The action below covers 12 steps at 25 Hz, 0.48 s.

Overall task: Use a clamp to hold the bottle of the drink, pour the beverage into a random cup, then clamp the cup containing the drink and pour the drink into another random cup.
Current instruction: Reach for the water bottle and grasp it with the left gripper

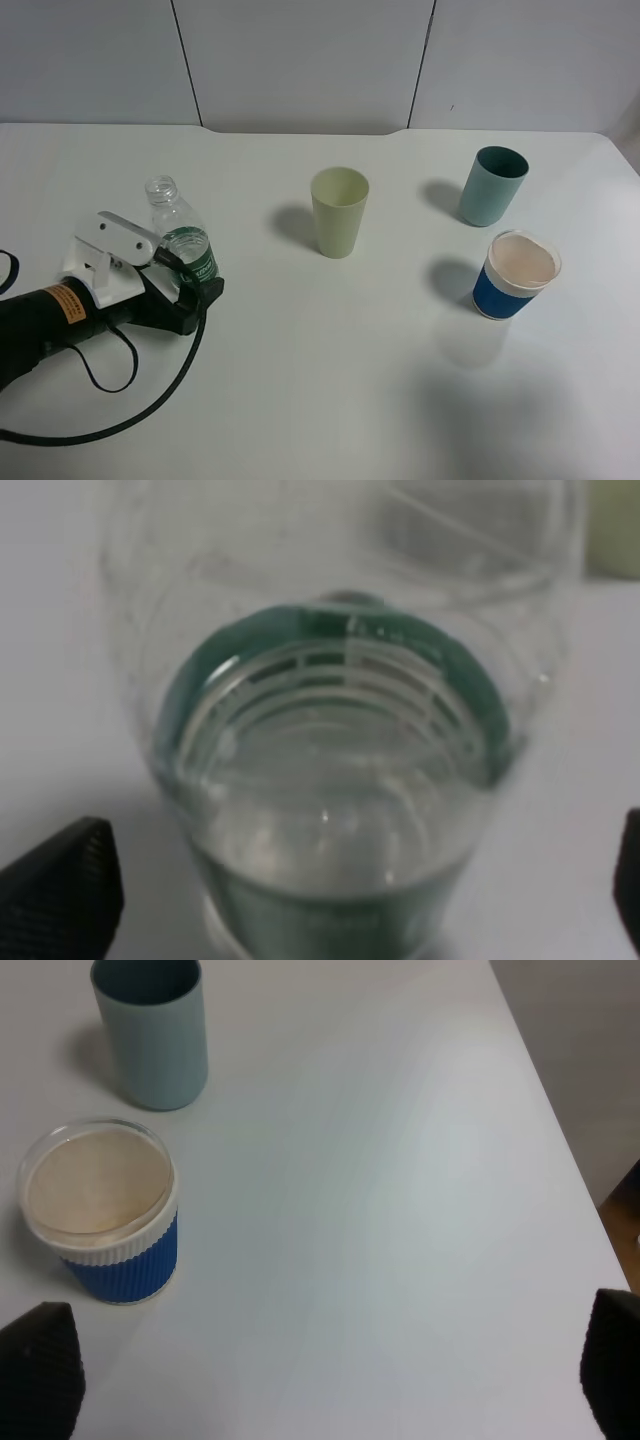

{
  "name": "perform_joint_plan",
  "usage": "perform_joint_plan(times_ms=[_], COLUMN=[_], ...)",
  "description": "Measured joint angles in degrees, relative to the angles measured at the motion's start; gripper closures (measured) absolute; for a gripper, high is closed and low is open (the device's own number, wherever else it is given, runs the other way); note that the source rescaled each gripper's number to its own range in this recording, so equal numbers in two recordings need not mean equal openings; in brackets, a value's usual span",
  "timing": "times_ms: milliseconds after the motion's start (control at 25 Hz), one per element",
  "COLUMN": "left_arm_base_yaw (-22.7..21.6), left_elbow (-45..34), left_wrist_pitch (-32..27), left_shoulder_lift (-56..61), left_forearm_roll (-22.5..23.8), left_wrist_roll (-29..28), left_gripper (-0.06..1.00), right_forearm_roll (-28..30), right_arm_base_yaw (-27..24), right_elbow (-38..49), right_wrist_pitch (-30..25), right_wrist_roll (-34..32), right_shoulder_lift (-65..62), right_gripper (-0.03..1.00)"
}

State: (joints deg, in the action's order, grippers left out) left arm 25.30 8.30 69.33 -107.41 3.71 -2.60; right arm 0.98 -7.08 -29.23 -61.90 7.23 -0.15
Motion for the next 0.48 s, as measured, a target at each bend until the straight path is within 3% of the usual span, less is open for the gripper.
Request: perform_joint_plan(times_ms=[360,480], left_arm_base_yaw=[0.0,0.0], left_elbow=[4.4,5.0], left_wrist_pitch=[0.0,-0.1], left_shoulder_lift=[-3.8,-3.8], left_forearm_roll=[0.6,0.7], left_wrist_roll=[0.0,0.0], left_gripper=[-0.06,0.02], right_forearm_roll=[0.0,0.0], right_arm_base_yaw=[0.0,0.0], right_elbow=[0.0,0.0], right_wrist_pitch=[0.0,0.0], right_wrist_roll=[0.0,0.0], right_shoulder_lift=[0.0,0.0], right_gripper=[-0.03,-0.03])
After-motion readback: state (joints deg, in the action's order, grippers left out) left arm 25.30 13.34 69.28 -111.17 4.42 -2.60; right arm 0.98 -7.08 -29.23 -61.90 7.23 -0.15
